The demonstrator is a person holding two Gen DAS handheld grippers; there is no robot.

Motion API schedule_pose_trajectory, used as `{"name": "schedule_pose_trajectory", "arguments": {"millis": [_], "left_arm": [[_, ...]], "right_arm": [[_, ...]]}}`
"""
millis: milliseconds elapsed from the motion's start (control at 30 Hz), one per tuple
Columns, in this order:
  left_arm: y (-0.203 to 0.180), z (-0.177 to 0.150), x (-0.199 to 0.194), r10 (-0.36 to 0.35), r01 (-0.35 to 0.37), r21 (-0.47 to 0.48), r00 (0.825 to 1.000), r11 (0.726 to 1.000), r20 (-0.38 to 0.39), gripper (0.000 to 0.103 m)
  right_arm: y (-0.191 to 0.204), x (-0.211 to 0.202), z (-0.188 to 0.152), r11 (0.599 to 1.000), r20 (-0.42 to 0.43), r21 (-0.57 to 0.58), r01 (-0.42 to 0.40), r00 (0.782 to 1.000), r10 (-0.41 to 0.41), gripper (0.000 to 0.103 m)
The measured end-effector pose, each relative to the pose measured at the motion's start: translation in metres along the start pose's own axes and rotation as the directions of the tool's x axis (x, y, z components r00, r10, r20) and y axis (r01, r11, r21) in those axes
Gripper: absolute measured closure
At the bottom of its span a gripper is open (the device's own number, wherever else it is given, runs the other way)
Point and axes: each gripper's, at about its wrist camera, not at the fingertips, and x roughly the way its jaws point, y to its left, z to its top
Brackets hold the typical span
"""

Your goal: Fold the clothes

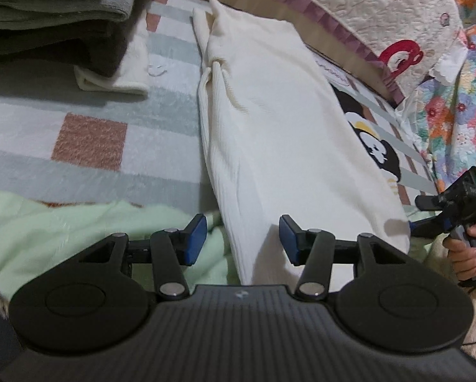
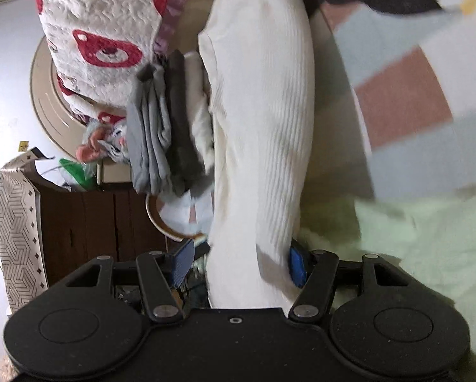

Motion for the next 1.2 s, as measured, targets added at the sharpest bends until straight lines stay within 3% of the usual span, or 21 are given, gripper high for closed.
{"name": "schedule_pose_trajectory", "arguments": {"millis": [100,200,267,300,433,533,600,700,800,867,933,1067,1200], "left_arm": [[-0.002,-0.011,-0.016,0.019,-0.02,0.021,0.999,1.0,0.033,0.054],[-0.004,-0.02,-0.034,0.027,-0.03,0.035,0.997,0.999,0.078,0.054],[-0.005,-0.022,-0.044,0.033,-0.035,0.024,0.996,0.999,0.084,0.054],[-0.007,-0.023,-0.049,0.039,-0.04,0.019,0.996,0.999,0.082,0.054],[-0.011,-0.027,-0.061,0.026,-0.026,0.01,0.999,1.0,0.043,0.054],[-0.009,-0.031,-0.056,-0.023,0.022,-0.024,1.0,0.999,-0.01,0.054],[-0.007,-0.035,-0.046,-0.025,0.023,-0.029,0.999,0.999,-0.047,0.054],[-0.007,-0.043,-0.034,-0.004,0.003,-0.006,0.996,1.0,-0.088,0.054],[-0.004,-0.049,-0.032,-0.041,0.037,-0.044,0.994,0.998,-0.102,0.053],[-0.003,-0.053,-0.031,-0.066,0.059,-0.07,0.992,0.996,-0.111,0.053],[-0.001,-0.056,-0.03,-0.086,0.075,-0.093,0.989,0.993,-0.118,0.053],[-0.002,-0.054,-0.035,-0.092,0.081,-0.11,0.991,0.991,-0.099,0.05],[0.001,-0.055,-0.023,-0.083,0.07,-0.134,0.992,0.988,-0.093,0.05]], "right_arm": [[0.003,-0.009,-0.014,1.0,0.013,-0.018,0.025,1.0,-0.025,0.037],[0.021,-0.015,-0.025,0.975,0.07,-0.172,0.138,0.989,-0.127,0.037],[0.043,-0.016,-0.032,0.916,0.141,-0.301,0.265,0.962,-0.232,0.037],[0.056,-0.016,-0.039,0.861,0.182,-0.379,0.339,0.94,-0.29,0.037],[0.081,-0.021,-0.057,0.77,0.21,-0.409,0.489,0.872,-0.442,0.04],[0.053,-0.02,-0.056,0.887,0.007,-0.236,0.398,0.913,-0.408,0.05],[0.031,-0.016,-0.06,0.911,-0.052,-0.13,0.391,0.915,-0.4,0.055],[0.02,-0.013,-0.07,0.886,-0.039,-0.134,0.444,0.891,-0.452,0.056],[0.018,-0.013,-0.079,0.867,-0.01,-0.158,0.472,0.878,-0.479,0.055],[0.02,-0.016,-0.081,0.846,0.032,-0.154,0.511,0.858,-0.513,0.054],[0.029,-0.029,-0.084,0.817,0.135,-0.152,0.556,0.831,-0.54,0.053],[0.013,-0.028,-0.063,0.884,-0.02,-0.098,0.457,0.887,-0.461,0.052],[0.004,-0.006,-0.06,0.88,-0.059,-0.178,0.441,0.888,-0.456,0.051]]}}
